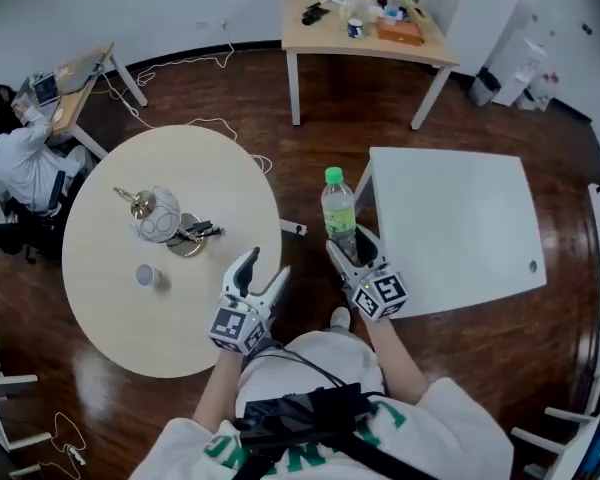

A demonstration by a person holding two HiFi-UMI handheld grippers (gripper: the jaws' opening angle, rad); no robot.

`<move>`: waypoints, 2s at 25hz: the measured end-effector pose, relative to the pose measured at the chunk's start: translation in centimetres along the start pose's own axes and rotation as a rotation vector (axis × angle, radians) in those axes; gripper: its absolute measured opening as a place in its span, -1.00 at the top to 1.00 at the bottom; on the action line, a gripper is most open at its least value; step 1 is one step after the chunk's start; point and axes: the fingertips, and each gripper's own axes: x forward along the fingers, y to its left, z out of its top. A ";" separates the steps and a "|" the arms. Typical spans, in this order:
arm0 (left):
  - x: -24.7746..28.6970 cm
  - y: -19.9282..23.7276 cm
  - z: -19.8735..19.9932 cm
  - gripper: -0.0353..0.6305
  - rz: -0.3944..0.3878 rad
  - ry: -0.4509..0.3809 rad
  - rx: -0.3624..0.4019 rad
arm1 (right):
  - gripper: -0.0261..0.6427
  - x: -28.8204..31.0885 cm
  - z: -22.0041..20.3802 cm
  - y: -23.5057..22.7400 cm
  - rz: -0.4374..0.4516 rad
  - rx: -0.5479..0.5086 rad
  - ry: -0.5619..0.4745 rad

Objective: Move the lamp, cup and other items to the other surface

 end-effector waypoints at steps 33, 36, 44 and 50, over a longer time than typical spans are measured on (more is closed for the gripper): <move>-24.8 15.3 0.9 0.04 0.549 -0.143 -0.167 | 0.06 13.7 -15.4 32.2 0.786 -0.125 0.242; -26.8 15.6 0.1 0.04 0.599 -0.120 -0.177 | 0.06 14.5 -18.3 33.7 0.807 -0.129 0.300; -30.7 18.1 -2.5 0.00 0.723 -0.094 -0.224 | 0.06 14.0 -19.0 39.7 0.967 -0.103 0.279; -31.0 19.2 -2.8 -0.43 0.719 -0.112 -0.231 | 0.06 11.6 -19.0 43.6 1.116 -0.104 0.271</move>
